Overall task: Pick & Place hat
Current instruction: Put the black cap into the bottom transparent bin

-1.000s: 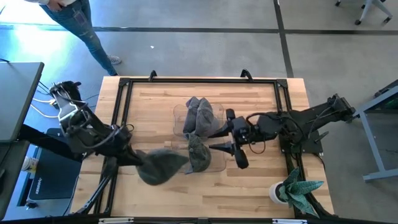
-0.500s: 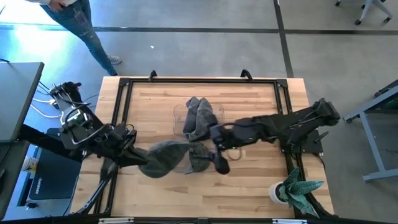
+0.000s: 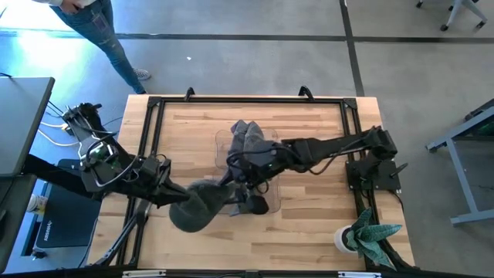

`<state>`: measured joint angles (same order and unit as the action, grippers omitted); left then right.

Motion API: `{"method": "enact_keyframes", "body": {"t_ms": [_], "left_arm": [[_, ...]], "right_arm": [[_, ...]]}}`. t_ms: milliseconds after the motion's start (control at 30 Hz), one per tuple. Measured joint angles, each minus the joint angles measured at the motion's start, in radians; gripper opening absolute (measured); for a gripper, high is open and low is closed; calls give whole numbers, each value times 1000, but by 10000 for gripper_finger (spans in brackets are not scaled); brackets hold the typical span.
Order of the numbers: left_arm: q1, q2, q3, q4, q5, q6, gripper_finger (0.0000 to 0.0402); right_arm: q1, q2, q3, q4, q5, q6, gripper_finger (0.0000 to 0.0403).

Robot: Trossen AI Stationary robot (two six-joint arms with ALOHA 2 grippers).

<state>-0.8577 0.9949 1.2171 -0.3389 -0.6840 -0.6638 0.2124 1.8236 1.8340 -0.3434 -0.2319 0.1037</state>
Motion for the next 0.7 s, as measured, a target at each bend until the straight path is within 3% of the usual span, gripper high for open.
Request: {"method": "enact_keyframes", "body": {"t_ms": [133, 367, 467, 700], "left_arm": [[0, 1, 0, 0, -34, 26, 0], [0, 0, 0, 3, -40, 52, 0], [0, 0, 0, 3, -38, 57, 0], [0, 0, 0, 38, -37, 79, 0]], "right_arm": [[23, 29, -19, 42, 20, 3, 248], [50, 43, -19, 61, 226, 54, 226], [37, 39, -19, 44, 179, 82, 237], [10, 70, -18, 61, 94, 97, 311]]}}
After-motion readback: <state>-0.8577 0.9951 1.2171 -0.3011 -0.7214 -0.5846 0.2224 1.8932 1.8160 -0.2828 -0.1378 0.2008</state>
